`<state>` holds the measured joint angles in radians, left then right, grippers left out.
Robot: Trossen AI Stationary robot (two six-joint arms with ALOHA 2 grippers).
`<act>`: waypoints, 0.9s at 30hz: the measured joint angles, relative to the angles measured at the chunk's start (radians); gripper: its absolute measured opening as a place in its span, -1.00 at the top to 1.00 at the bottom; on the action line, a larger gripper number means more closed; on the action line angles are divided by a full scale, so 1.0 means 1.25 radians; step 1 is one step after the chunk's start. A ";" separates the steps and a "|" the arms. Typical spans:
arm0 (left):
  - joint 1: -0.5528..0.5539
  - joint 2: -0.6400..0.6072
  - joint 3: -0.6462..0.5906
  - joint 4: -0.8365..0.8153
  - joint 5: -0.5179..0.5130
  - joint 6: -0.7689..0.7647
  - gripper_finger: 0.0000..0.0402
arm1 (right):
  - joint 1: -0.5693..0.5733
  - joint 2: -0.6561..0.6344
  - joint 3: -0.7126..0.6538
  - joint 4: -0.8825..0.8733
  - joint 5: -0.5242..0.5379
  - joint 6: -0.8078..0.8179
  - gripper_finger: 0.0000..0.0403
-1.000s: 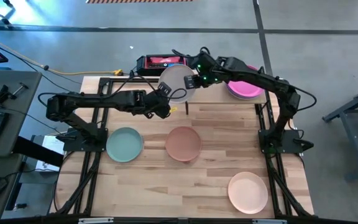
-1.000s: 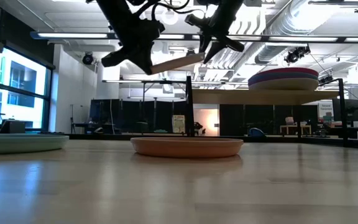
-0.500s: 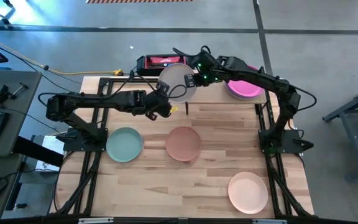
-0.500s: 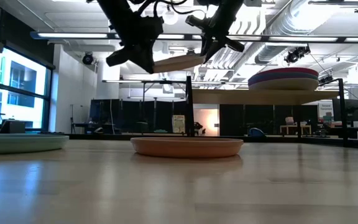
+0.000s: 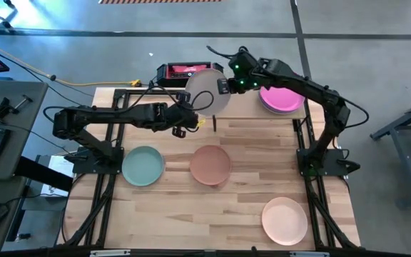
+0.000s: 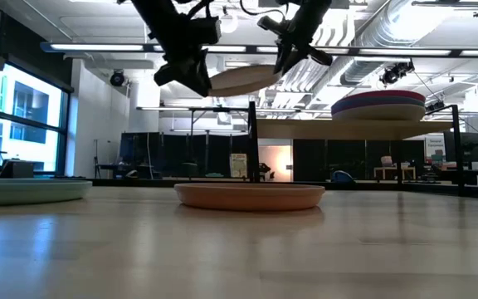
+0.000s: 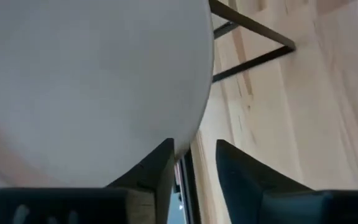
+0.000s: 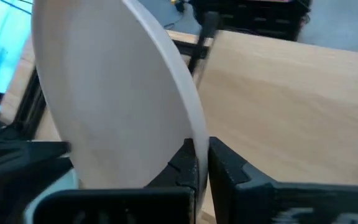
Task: Place and stack plates onto a shelf
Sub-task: Put the white plate on the shelf
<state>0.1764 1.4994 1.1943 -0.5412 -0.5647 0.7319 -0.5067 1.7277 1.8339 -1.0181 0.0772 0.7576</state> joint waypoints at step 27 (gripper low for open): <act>0.001 -0.037 0.034 -0.118 -0.115 -0.123 0.36 | -0.139 -0.073 0.000 -0.253 0.027 -0.047 1.00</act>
<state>0.1772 1.4536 1.2362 -0.6884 -0.7082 0.5781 -0.6807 1.6360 1.8343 -1.3349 0.1105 0.6986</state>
